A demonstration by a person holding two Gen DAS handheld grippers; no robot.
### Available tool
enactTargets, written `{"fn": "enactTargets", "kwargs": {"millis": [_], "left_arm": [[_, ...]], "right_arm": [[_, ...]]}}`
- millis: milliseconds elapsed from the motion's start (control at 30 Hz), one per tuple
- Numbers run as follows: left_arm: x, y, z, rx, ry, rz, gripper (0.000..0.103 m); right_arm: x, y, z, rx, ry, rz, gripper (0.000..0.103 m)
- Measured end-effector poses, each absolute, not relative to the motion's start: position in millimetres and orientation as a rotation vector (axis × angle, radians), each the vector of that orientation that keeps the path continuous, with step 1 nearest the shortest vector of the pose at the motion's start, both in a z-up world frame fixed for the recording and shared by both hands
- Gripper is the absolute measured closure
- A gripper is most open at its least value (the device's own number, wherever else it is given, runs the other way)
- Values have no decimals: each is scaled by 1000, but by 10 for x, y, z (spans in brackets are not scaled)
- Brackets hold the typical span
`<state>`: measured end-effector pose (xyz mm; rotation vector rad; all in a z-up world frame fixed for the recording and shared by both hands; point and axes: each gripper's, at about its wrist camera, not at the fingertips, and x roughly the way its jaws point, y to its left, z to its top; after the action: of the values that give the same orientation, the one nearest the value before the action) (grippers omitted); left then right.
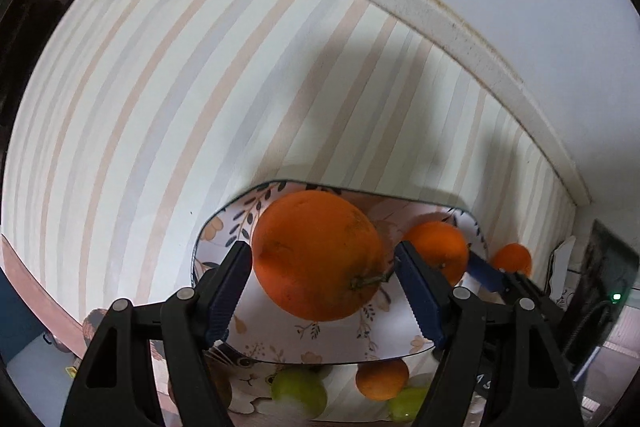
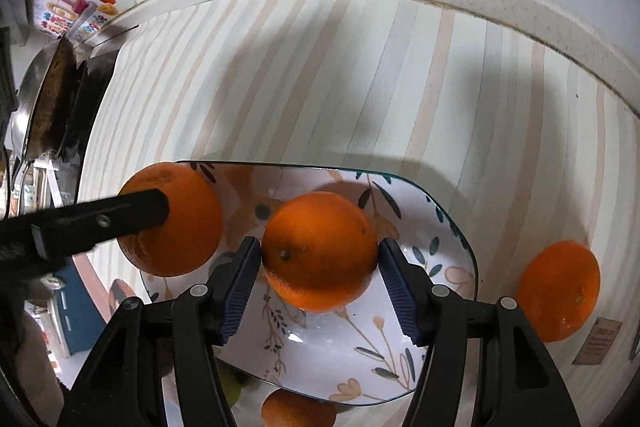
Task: Organize fruits
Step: 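Place the large orange on the floral plate while the right gripper places the tangerine beside it, then grasp the brown apple with the left gripper while the right gripper grasps a green apple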
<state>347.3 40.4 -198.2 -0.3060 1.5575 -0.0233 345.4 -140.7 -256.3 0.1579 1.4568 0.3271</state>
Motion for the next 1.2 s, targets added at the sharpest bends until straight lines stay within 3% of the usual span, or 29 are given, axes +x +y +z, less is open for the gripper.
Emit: {"fn": "enactTargets", "kwargs": {"millis": [67, 167, 233, 667, 1200], "left_arm": [[3508, 392, -1931, -285, 1539, -13, 31], [3516, 396, -1891, -267, 1527, -1, 29], [3486, 420, -1881, -263, 1530, 13, 21], [2784, 502, -1512, -162, 1371, 153, 21], [1880, 405, -681, -15, 1168, 22, 21]], "right_arm": [[3463, -1423, -2535, 171, 1457, 326, 17], [3445, -1446, -2476, 175, 1453, 326, 13], [3412, -1460, -2439, 170, 1454, 319, 10], [2808, -1640, -1858, 54, 1359, 223, 10], [1844, -1540, -975, 69, 1191, 125, 10]]}}
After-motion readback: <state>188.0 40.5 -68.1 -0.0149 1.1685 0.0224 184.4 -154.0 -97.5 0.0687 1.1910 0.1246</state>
